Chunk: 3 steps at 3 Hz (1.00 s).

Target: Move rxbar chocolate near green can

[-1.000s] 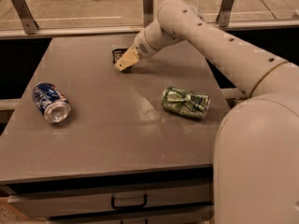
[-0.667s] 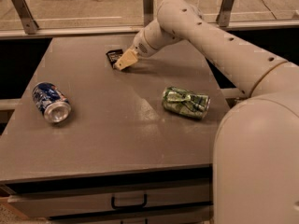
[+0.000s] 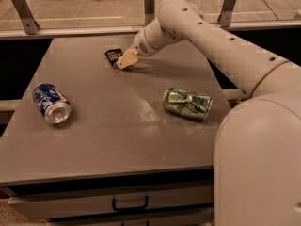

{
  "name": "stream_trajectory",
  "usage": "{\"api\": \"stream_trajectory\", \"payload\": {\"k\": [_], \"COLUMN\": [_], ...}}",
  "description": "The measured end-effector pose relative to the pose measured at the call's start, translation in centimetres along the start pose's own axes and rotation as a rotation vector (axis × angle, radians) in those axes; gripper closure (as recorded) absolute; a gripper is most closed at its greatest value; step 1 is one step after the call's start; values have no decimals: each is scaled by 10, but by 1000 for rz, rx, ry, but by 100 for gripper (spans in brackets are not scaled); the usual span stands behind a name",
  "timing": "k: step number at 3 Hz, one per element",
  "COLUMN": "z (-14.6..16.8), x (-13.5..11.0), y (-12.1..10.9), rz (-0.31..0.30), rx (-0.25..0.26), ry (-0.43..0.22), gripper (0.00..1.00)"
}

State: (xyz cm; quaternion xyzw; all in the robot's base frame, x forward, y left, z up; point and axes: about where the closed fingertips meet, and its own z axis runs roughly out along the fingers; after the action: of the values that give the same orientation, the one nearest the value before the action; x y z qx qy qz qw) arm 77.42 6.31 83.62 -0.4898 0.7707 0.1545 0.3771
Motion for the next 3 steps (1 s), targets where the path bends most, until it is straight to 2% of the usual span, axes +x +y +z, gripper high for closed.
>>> {"api": "stream_trajectory", "payload": {"k": [2,3], "z": [0,-58], "x": [0,-50], "y": [0,-7], "rz": [0,-123], "rx": [0,119], "ry": [0,-93], "gripper": [100,100]}}
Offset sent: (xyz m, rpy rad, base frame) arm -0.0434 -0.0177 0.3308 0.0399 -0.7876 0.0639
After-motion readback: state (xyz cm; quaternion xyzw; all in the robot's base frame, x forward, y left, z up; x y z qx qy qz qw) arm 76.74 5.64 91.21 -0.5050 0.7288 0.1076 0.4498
